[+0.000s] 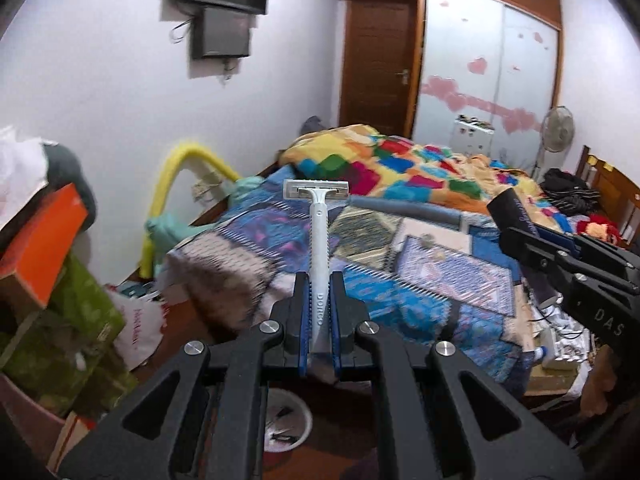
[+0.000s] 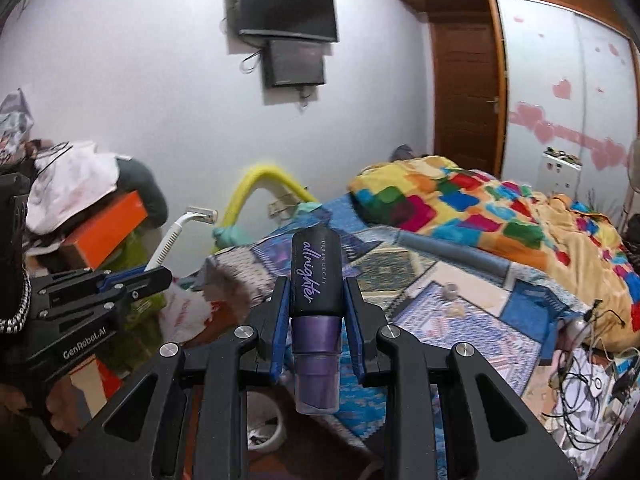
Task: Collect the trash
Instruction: 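Carry the razor and purple bottle with both tools over the bin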
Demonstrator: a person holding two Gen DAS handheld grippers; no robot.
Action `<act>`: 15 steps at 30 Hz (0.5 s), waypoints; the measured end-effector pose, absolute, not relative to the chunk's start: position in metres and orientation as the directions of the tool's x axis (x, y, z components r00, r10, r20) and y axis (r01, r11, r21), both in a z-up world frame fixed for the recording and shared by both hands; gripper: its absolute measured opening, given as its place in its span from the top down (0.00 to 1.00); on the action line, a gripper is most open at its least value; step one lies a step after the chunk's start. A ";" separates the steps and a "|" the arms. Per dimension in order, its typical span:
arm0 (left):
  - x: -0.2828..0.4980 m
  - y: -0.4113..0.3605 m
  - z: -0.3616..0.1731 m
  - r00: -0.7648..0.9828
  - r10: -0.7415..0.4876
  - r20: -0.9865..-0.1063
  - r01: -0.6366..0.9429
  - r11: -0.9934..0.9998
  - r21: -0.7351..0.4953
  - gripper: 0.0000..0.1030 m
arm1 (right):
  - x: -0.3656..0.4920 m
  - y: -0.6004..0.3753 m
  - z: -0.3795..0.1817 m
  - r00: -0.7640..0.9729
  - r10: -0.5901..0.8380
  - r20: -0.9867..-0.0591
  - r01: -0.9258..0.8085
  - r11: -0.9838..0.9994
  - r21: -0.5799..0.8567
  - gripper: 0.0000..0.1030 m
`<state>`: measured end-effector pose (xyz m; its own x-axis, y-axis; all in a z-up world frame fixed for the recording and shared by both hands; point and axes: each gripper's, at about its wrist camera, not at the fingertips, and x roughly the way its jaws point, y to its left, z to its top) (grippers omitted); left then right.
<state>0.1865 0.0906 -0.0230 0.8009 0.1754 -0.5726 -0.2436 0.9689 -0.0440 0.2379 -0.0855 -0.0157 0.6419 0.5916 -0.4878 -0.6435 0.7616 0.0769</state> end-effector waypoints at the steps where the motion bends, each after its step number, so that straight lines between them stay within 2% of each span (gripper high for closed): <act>1: 0.182 0.096 -0.026 0.795 0.186 -0.578 -0.256 0.966 -0.041 0.92 | 0.236 -0.079 -0.018 0.632 0.597 -0.494 -0.652 0.754 0.078 0.77; 9: 0.150 0.148 -0.069 0.722 0.234 -0.651 -0.345 0.937 -0.046 0.92 | 0.224 -0.024 -0.051 0.528 0.615 -0.585 -0.713 0.695 0.088 0.77; 15: 0.136 0.183 -0.121 0.645 0.234 -0.728 -0.400 0.914 -0.061 0.92 | 0.221 0.017 -0.088 0.440 0.590 -0.677 -0.756 0.650 0.075 0.77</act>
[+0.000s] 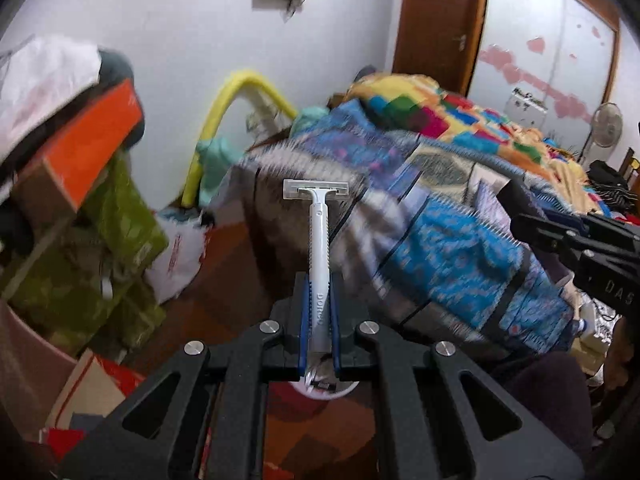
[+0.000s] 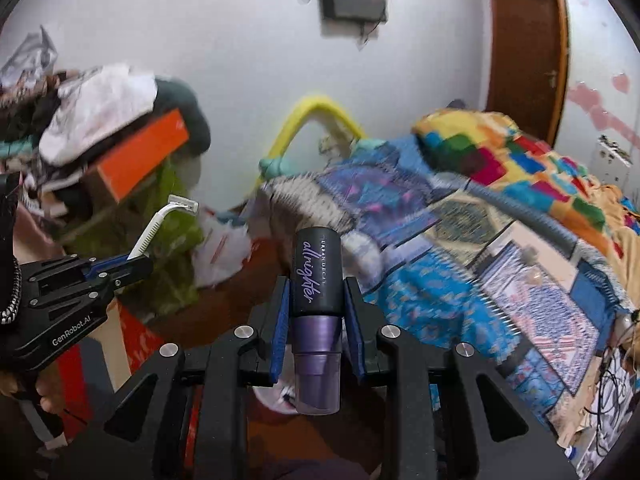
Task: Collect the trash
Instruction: 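Carry the razor and purple bottle with both tools over the bin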
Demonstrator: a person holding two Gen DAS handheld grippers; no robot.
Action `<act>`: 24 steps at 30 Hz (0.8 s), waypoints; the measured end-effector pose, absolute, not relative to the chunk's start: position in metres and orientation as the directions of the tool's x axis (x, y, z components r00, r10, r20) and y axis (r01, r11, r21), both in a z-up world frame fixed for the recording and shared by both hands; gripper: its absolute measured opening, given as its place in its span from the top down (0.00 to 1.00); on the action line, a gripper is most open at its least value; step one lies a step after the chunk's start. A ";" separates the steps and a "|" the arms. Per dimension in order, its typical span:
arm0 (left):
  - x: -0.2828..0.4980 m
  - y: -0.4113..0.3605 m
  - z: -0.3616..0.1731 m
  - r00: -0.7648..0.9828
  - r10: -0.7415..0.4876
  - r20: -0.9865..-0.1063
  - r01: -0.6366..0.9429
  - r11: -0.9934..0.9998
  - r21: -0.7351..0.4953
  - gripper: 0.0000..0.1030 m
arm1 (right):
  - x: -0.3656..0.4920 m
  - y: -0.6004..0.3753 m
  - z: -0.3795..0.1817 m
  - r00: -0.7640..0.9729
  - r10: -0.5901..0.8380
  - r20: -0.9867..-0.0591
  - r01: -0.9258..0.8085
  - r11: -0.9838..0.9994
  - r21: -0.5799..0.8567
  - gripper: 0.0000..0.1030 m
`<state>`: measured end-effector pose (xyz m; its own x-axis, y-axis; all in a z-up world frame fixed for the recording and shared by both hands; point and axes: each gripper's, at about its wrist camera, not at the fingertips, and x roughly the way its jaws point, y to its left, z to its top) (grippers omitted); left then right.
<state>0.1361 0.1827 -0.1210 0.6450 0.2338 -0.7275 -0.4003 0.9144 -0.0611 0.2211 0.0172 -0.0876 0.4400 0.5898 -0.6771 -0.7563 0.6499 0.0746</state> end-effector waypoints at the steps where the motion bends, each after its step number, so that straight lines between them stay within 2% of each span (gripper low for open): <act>1: 0.135 0.188 -0.131 0.630 0.228 -0.742 -0.407 0.911 -0.066 0.92 | 0.222 0.025 -0.097 0.421 0.581 -0.696 -0.763 0.642 0.074 0.77; 15: 0.155 0.226 -0.270 0.399 0.126 -0.908 -0.470 0.879 -0.084 0.92 | 0.245 0.097 -0.220 0.148 0.398 -0.905 -0.799 0.588 0.128 0.77; 24: 0.170 0.234 -0.314 0.337 0.021 -0.941 -0.518 0.839 -0.167 0.92 | 0.263 0.132 -0.285 0.018 0.302 -0.953 -0.799 0.577 0.168 0.77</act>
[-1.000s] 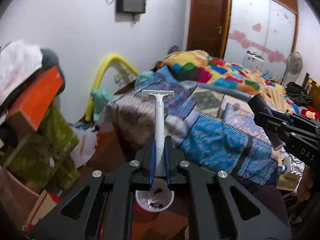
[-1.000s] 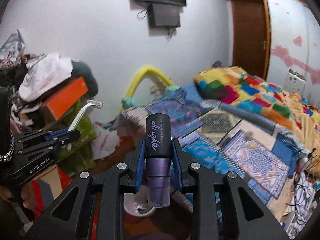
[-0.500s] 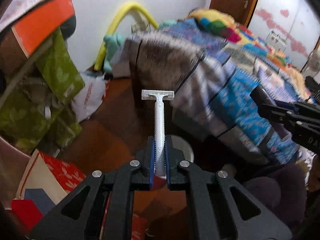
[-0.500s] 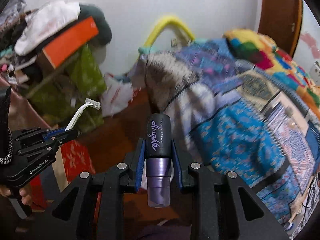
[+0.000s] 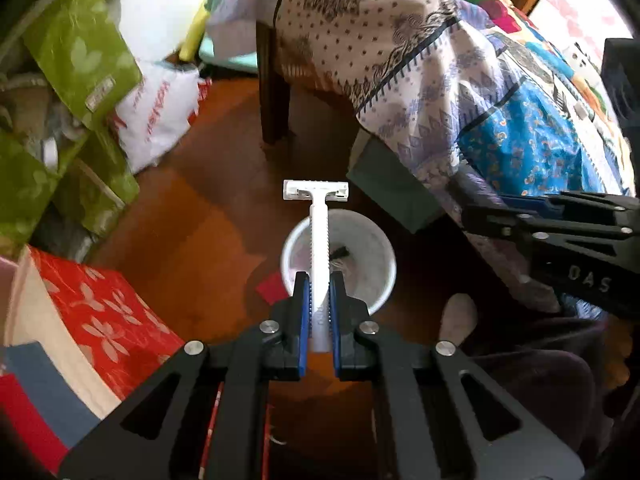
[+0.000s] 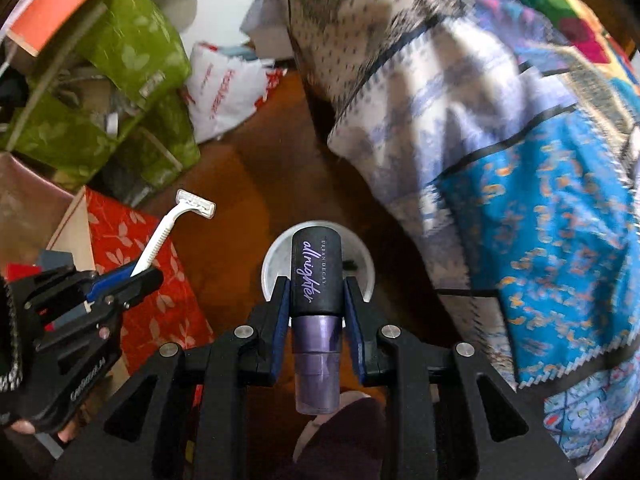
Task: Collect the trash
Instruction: 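Carry the razor and purple bottle with both tools over the bin, then open right gripper to drop the purple bottle while left gripper releases the razor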
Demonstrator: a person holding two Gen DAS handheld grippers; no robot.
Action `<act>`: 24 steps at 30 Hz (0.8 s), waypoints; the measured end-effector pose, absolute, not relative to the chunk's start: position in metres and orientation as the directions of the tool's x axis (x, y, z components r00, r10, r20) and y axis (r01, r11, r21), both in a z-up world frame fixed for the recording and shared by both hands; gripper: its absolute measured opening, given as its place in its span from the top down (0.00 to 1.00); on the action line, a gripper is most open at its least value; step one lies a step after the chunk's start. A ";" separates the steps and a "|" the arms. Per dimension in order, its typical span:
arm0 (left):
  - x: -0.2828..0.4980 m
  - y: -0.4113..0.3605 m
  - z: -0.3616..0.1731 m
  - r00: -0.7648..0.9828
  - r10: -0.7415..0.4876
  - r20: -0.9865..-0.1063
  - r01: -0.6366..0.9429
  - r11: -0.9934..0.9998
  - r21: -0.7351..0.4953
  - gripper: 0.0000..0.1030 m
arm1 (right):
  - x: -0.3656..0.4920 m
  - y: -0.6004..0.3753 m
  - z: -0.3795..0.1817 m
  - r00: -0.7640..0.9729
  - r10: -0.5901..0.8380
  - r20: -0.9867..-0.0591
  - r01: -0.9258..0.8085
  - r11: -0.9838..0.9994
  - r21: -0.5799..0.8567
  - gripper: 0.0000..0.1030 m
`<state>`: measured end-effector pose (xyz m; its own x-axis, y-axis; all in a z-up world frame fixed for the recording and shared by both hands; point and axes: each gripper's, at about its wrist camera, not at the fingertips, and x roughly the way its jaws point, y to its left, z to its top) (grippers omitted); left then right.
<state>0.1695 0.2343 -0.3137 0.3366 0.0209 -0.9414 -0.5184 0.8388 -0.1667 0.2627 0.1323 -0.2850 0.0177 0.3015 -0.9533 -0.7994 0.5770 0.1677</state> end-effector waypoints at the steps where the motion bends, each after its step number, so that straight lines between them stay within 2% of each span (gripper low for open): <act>1: 0.171 0.236 -0.317 0.336 -0.004 -0.942 -0.526 0.829 -0.191 0.92 | 0.263 0.136 -0.286 0.005 0.316 -0.949 -0.808 0.560 0.183 0.77; 6: 0.183 0.235 -0.326 0.323 -0.028 -0.946 -0.538 0.817 -0.208 0.92 | 0.269 0.150 -0.293 -0.022 0.296 -0.955 -0.825 0.534 0.184 0.74; 12: 0.208 0.232 -0.327 0.341 -0.037 -0.939 -0.520 0.825 -0.222 0.92 | 0.278 0.142 -0.287 0.028 0.289 -0.957 -0.832 0.538 0.138 0.73; 14: 0.217 0.231 -0.329 0.329 -0.020 -0.944 -0.517 0.832 -0.198 0.89 | 0.282 0.134 -0.282 0.047 0.294 -0.955 -0.828 0.546 0.128 0.73; 16: 0.224 0.229 -0.334 0.285 -0.004 -0.958 -0.519 0.840 -0.158 0.75 | 0.286 0.127 -0.277 0.055 0.296 -0.954 -0.823 0.555 0.125 0.73; 24: 0.214 0.210 -0.305 0.326 0.022 -0.945 -0.500 0.853 -0.153 0.75 | 0.289 0.096 -0.256 0.069 0.333 -0.940 -0.797 0.585 0.149 0.72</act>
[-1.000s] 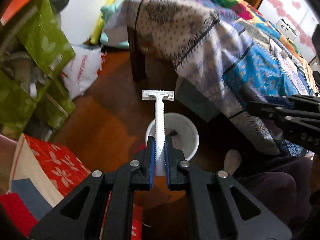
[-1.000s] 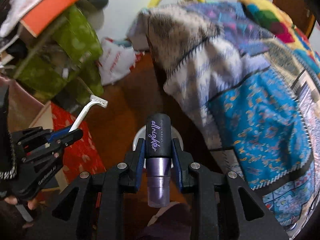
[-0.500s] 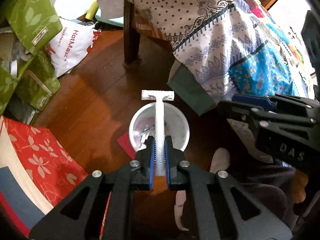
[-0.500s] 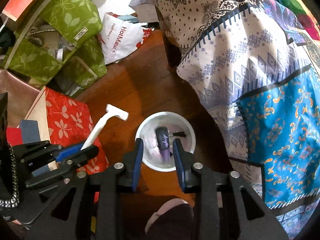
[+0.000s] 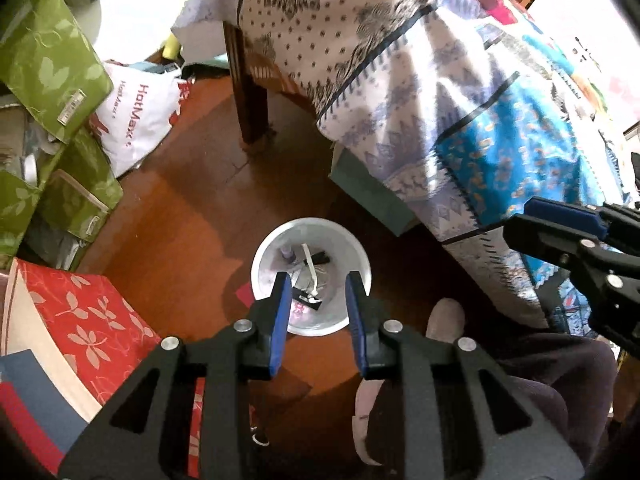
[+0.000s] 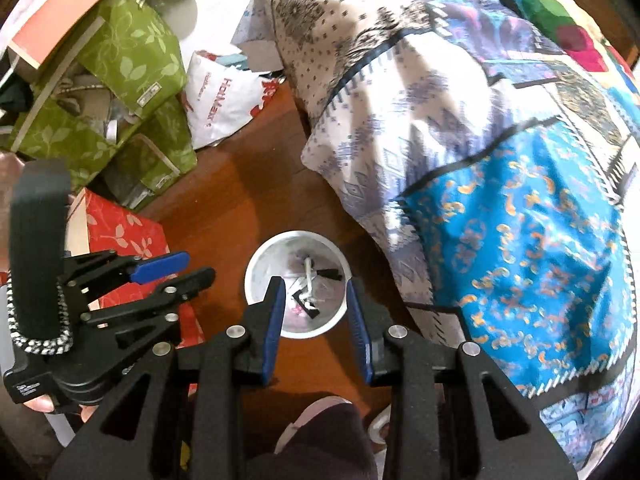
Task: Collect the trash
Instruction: 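Open right gripper to drop the purple bottle while left gripper releases the razor, then move both tools up and over the clear tape roll and plastic bag on the quilt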
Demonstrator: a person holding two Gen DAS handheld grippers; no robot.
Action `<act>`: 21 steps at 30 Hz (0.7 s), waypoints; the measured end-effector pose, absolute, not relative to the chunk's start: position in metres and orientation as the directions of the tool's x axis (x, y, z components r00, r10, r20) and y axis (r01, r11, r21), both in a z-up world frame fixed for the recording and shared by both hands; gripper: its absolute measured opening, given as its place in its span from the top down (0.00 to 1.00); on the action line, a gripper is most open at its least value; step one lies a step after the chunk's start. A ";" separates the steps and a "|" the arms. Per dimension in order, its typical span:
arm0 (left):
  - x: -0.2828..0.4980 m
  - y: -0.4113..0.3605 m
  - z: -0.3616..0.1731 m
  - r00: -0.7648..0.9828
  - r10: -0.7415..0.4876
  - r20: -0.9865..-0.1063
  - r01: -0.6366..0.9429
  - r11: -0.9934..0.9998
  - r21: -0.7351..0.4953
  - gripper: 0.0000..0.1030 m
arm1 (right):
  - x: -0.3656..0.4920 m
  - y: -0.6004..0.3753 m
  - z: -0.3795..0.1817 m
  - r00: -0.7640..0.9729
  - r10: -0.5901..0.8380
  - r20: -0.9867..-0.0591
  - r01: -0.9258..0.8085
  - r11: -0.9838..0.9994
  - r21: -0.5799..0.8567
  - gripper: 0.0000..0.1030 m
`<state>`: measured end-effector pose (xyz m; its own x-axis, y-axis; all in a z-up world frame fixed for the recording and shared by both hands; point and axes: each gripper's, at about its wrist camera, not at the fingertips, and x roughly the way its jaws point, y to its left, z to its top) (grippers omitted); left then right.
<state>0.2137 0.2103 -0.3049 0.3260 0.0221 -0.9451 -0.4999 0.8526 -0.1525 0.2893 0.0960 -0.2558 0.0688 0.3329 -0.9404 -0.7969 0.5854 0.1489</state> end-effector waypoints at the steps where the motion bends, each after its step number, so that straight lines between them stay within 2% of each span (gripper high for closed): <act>1: 0.211 0.208 -0.298 0.338 0.028 -0.941 -0.496 0.855 -0.152 0.75 | 0.289 0.092 -0.252 0.071 0.341 -0.937 -0.793 0.589 0.155 0.72; 12: 0.184 0.178 -0.208 0.474 0.130 -0.871 -0.461 0.880 -0.119 0.75 | 0.277 0.051 -0.198 0.179 0.412 -0.893 -0.774 0.619 0.130 0.72; 21: 0.178 0.140 -0.126 0.598 0.202 -0.776 -0.413 0.907 -0.083 0.68 | 0.260 0.001 -0.125 0.375 0.499 -0.781 -0.748 0.660 0.063 0.72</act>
<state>0.1775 0.1397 -0.1263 0.5976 0.2015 -0.7760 -0.4130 0.9070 -0.0826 0.2596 0.0007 -0.1247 0.3753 0.4994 -0.7808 -0.7482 0.6605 0.0627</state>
